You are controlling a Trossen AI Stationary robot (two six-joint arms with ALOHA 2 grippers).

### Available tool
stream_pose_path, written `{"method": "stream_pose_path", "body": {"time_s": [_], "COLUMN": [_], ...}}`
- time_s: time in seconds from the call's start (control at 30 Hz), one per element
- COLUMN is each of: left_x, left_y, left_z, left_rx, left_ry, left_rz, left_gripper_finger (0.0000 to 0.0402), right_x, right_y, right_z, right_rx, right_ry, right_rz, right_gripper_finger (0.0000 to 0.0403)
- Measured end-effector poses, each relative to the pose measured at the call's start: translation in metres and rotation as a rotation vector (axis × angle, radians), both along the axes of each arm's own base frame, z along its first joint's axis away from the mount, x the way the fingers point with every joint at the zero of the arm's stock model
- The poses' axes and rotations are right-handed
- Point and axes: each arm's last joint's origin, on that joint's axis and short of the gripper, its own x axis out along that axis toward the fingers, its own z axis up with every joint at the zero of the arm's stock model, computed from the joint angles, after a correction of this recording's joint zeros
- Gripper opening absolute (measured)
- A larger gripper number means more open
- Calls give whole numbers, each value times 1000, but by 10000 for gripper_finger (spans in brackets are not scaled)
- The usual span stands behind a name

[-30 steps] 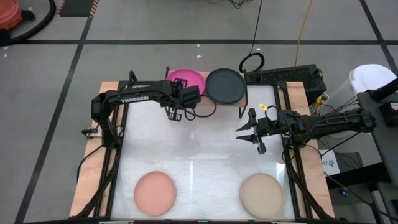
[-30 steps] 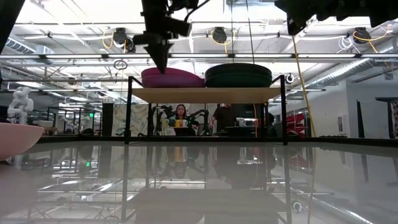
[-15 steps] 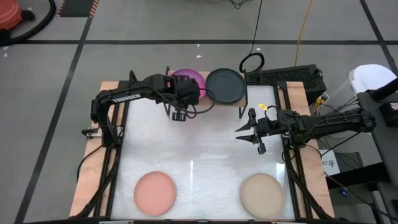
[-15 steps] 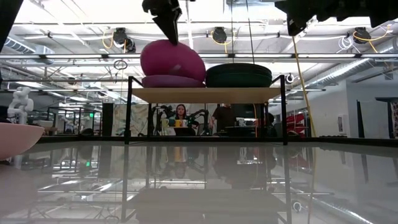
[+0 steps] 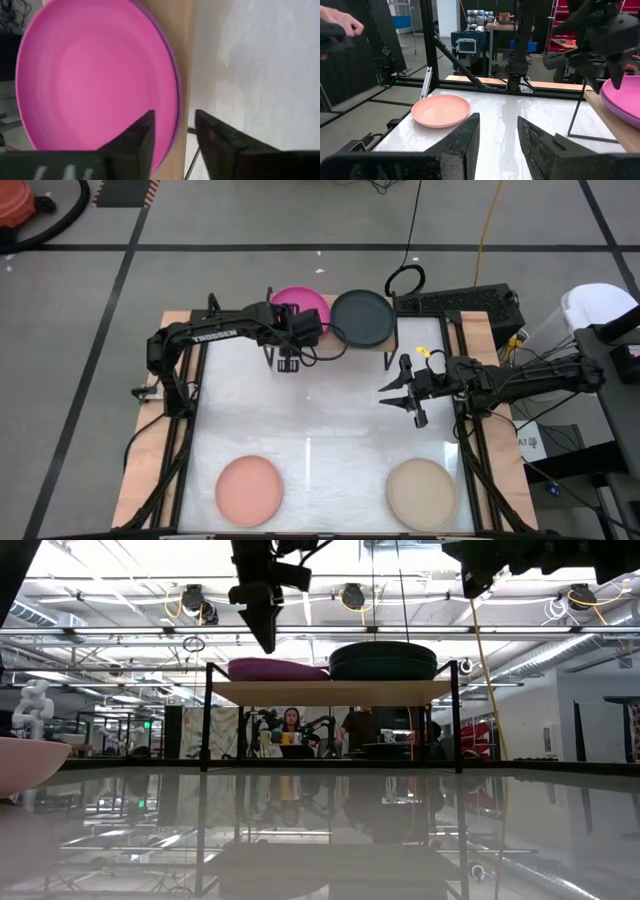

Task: Place and stack plates onto a shelf
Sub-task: Stack the dark white plate on the pink plate

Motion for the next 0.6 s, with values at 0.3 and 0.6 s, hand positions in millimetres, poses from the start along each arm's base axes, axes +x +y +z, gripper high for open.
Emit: {"method": "stream_pose_path", "body": {"time_s": [0.3, 0.6], "left_x": [-22, -68], "left_y": [-27, -73], "left_z": [45, 78], "left_rx": [-33, -56], "left_ry": [-172, -610], "left_rz": [33, -53], "left_gripper_finger": [199, 200], "right_x": [0, 0], "right_y": [0, 0], "right_z": [-2, -4], "right_rx": [-6, -9], "right_ry": [19, 43], "right_rz": [0, 1], "right_gripper_finger": [114, 114]}}
